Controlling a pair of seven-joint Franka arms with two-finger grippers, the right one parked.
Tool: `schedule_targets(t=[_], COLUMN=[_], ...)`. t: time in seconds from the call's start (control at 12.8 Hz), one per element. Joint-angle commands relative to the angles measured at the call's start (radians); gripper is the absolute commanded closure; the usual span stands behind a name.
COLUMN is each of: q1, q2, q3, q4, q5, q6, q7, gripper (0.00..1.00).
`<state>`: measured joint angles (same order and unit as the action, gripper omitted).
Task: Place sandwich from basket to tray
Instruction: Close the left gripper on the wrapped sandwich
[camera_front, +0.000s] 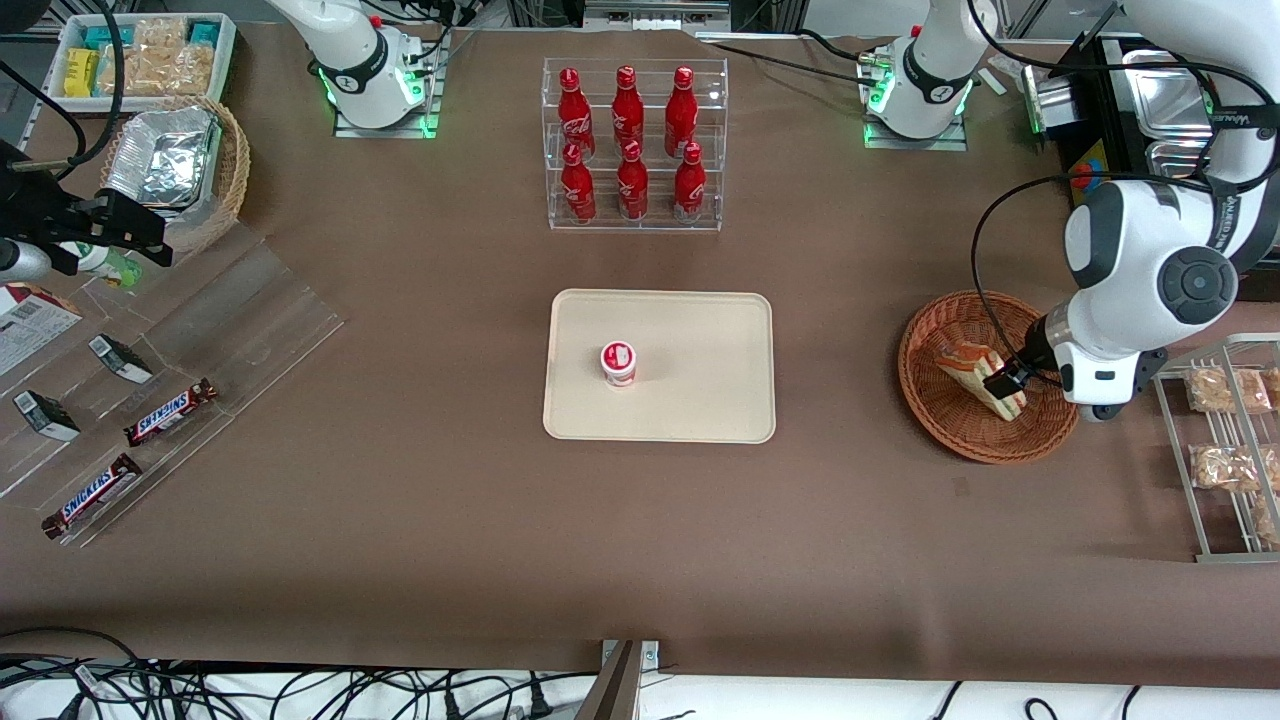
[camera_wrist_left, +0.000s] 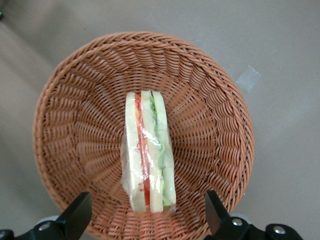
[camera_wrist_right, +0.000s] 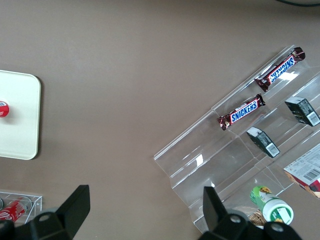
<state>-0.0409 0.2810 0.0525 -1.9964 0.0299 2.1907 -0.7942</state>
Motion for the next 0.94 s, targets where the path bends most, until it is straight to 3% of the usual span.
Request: schedule_targets(t=[0.0,0.86], q1=[-0.007,-0.013], q2=[-0.034,0.020], q3=[-0.002,-0.008], q4=[-0.102,-0.163], q5=[0.027,0.094], q6=[0.108,0.260], q7=[-0.026,-0.126], gripper=[0.00,0.00])
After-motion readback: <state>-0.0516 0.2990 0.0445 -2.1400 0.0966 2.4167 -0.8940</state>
